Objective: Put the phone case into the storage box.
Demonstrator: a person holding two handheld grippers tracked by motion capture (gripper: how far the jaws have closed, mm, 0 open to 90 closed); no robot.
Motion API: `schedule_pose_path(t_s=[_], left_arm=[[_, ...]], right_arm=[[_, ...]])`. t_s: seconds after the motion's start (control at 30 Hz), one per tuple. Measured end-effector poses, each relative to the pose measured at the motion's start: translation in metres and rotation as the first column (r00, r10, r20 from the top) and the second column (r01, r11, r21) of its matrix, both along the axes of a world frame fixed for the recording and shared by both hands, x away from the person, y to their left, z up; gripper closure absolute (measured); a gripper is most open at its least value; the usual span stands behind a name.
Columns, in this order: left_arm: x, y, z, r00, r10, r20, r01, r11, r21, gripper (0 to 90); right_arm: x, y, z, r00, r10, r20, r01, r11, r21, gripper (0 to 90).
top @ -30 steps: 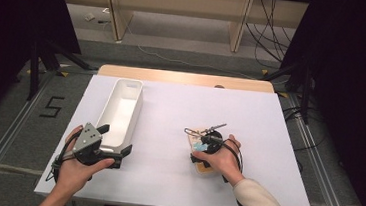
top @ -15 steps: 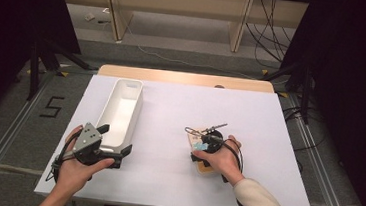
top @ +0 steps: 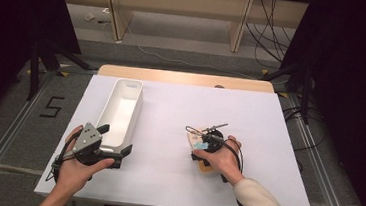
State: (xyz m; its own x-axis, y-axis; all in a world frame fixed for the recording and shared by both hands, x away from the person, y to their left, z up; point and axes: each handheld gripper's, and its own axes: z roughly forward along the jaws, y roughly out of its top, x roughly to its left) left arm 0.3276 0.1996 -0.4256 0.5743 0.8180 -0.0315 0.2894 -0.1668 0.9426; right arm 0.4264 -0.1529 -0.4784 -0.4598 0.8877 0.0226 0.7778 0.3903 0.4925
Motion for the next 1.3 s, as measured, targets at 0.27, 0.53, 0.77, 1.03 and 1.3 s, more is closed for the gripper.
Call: schedule_pose_path(t_s=[0.27,0.53,0.77,1.03,1.3], left_arm=[[0.0,-0.0001,0.0,1.0,0.001,0.001,-0.001,1.0,0.0,0.0],[-0.0002,-0.0002,0.0001,1.0,0.002,0.001,-0.002,1.0,0.0,0.0],[-0.0002,-0.0003,0.0001,1.0,0.002,0.001,-0.002,1.0,0.0,0.0],[-0.0001,-0.0002,0.0001,1.0,0.003,0.001,-0.003,1.0,0.0,0.0],[-0.0002,-0.0001,0.0002,1.0,0.003,0.002,-0.003,1.0,0.0,0.0]], right_arm=[[0.0002,-0.0002,0.0005,0.9999,-0.012,-0.001,0.012,1.0,0.005,8.8],[0.0002,-0.0001,0.0011,0.9996,-0.028,-0.002,0.028,1.0,0.009,9.6],[0.0001,-0.0011,0.002,0.9994,-0.033,-0.007,0.033,0.999,0.014,10.3],[-0.0003,-0.002,0.0025,0.9992,-0.04,-0.007,0.04,0.999,0.018,10.8],[-0.0004,-0.0028,0.003,0.9991,-0.043,-0.004,0.043,0.999,0.018,11.1]])
